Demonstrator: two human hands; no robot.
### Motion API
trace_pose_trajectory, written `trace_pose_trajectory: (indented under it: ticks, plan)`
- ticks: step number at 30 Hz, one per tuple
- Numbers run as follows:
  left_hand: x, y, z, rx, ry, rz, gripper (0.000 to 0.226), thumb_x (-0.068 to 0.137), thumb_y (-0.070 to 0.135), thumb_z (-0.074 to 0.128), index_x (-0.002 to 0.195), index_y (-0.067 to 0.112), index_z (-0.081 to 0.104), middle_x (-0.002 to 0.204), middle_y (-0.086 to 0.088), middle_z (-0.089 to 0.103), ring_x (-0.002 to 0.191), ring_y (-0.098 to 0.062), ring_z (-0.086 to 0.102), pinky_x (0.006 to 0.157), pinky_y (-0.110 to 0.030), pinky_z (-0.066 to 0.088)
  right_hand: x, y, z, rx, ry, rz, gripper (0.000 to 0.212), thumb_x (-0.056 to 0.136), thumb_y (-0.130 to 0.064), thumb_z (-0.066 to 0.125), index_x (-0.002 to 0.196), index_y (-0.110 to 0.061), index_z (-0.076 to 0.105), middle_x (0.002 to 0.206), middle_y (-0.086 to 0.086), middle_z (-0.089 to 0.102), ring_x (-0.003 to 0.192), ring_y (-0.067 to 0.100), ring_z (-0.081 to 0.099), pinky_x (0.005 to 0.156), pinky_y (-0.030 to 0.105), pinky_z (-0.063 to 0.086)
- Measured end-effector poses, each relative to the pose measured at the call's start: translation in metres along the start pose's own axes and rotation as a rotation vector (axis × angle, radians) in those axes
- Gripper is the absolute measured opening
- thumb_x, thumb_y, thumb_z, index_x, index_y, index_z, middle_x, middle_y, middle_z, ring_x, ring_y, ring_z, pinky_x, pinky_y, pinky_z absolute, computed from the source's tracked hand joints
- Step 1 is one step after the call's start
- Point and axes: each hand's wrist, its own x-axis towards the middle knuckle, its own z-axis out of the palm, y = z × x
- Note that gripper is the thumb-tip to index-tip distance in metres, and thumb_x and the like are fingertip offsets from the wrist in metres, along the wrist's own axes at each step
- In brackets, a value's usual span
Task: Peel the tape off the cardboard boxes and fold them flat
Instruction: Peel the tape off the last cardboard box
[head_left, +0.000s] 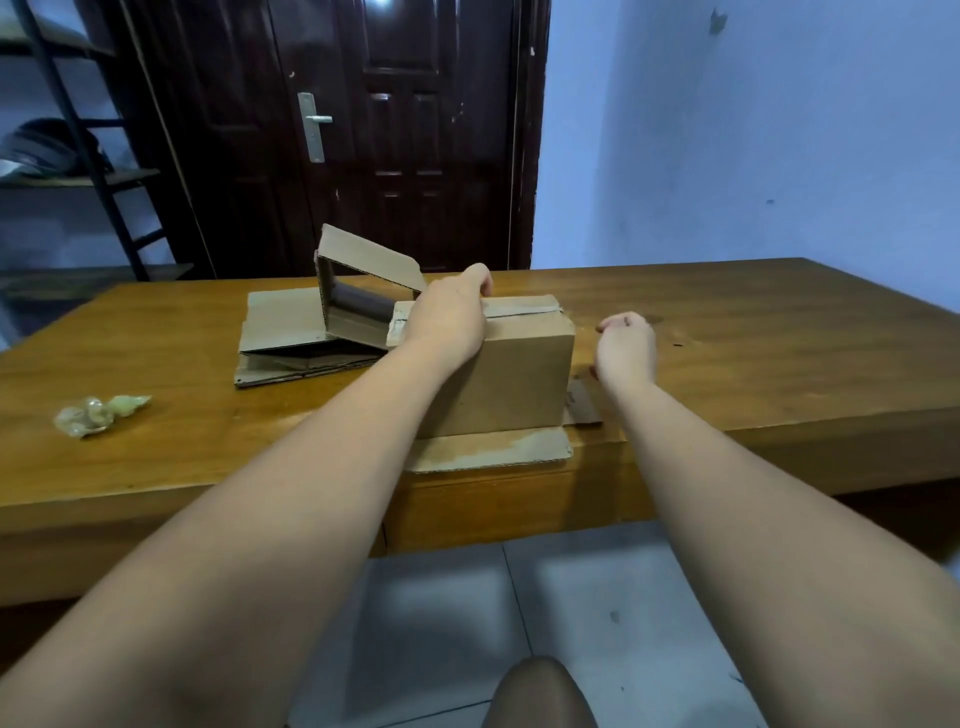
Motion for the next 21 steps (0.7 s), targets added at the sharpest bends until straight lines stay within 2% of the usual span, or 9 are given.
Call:
trace_pose_trajectory:
  ticks: [2,5,7,10,11,14,16,19,21]
  plan:
    - [-0.001,-0.001,-0.001,-0.005,-0.004,0.010,0.024,0.093,0.002,0.046,0.109,0.020,0.051,0.110,-0.004,0.062,0.089,-0.018,0.051,0.068,-0.028,0.036,-0.003,0.012,0.003,-0.139,-0.083,-0.036,0.032,0.102,-0.019,0.029,0.107,-0.012,0.059,0.101,0.005,0.058,0.087,0.019,0.051,0.075,0.032,0.042]
    - [-0.001,0.000,0.001,-0.006,0.004,0.019,0.024,0.092,0.000,0.047,0.106,0.019,0.051,0.109,-0.005,0.063,0.088,-0.018,0.051,0.067,-0.028,0.036,-0.007,0.025,0.010,-0.273,-0.139,-0.077,0.034,0.101,-0.022,0.029,0.102,-0.011,0.060,0.107,0.011,0.061,0.090,0.025,0.052,0.075,0.032,0.039]
    - [0.000,-0.001,0.001,-0.008,0.009,0.014,0.023,0.092,0.000,0.047,0.106,0.018,0.051,0.107,-0.005,0.063,0.086,-0.019,0.051,0.066,-0.028,0.036,-0.009,0.025,0.016,-0.241,-0.122,-0.017,0.036,0.099,-0.027,0.027,0.096,-0.012,0.059,0.105,0.013,0.061,0.089,0.027,0.052,0.076,0.035,0.040]
    - [0.000,-0.001,0.001,-0.016,0.014,0.024,0.021,0.092,0.001,0.048,0.104,0.018,0.051,0.107,-0.006,0.062,0.086,-0.018,0.050,0.067,-0.028,0.036,-0.010,0.026,0.019,-0.113,-0.070,0.131,0.041,0.100,-0.033,0.023,0.084,-0.011,0.055,0.096,0.011,0.058,0.087,0.025,0.052,0.085,0.042,0.044]
    - [-0.001,-0.001,0.001,-0.018,0.017,0.029,0.021,0.092,0.001,0.048,0.103,0.018,0.050,0.107,-0.006,0.062,0.086,-0.018,0.050,0.068,-0.028,0.037,-0.011,0.027,0.019,-0.124,-0.051,0.153,0.043,0.100,-0.034,0.024,0.089,-0.009,0.057,0.098,0.012,0.058,0.089,0.026,0.053,0.087,0.042,0.044]
    - [-0.001,-0.002,0.002,-0.016,0.019,0.042,0.021,0.092,0.000,0.047,0.100,0.020,0.049,0.106,-0.006,0.062,0.087,-0.018,0.050,0.068,-0.028,0.037,-0.010,0.031,0.018,-0.182,0.004,0.151,0.042,0.101,-0.029,0.028,0.121,-0.006,0.057,0.121,0.016,0.055,0.096,0.028,0.050,0.088,0.039,0.042]
    - [0.000,-0.002,0.002,-0.012,0.015,0.042,0.021,0.092,0.000,0.046,0.101,0.019,0.049,0.106,-0.006,0.062,0.087,-0.019,0.050,0.068,-0.029,0.037,-0.008,0.030,0.017,-0.169,0.002,0.173,0.037,0.101,-0.018,0.032,0.127,-0.005,0.055,0.127,0.017,0.053,0.099,0.029,0.051,0.087,0.036,0.042]
    - [0.000,-0.002,0.003,-0.012,0.018,0.041,0.022,0.092,0.000,0.046,0.105,0.017,0.052,0.106,-0.006,0.062,0.087,-0.018,0.050,0.068,-0.029,0.037,-0.005,0.034,0.006,0.012,-0.041,0.267,0.036,0.098,-0.011,0.040,0.129,0.001,0.053,0.130,0.019,0.056,0.111,0.032,0.058,0.087,0.038,0.048]
    - [-0.001,-0.002,0.003,-0.013,0.024,0.044,0.023,0.092,0.000,0.048,0.106,0.018,0.052,0.106,-0.006,0.061,0.087,-0.018,0.051,0.067,-0.029,0.039,-0.002,0.040,-0.005,0.159,-0.029,0.373,0.038,0.097,-0.012,0.043,0.133,-0.003,0.049,0.134,0.016,0.055,0.098,0.027,0.057,0.088,0.038,0.049]
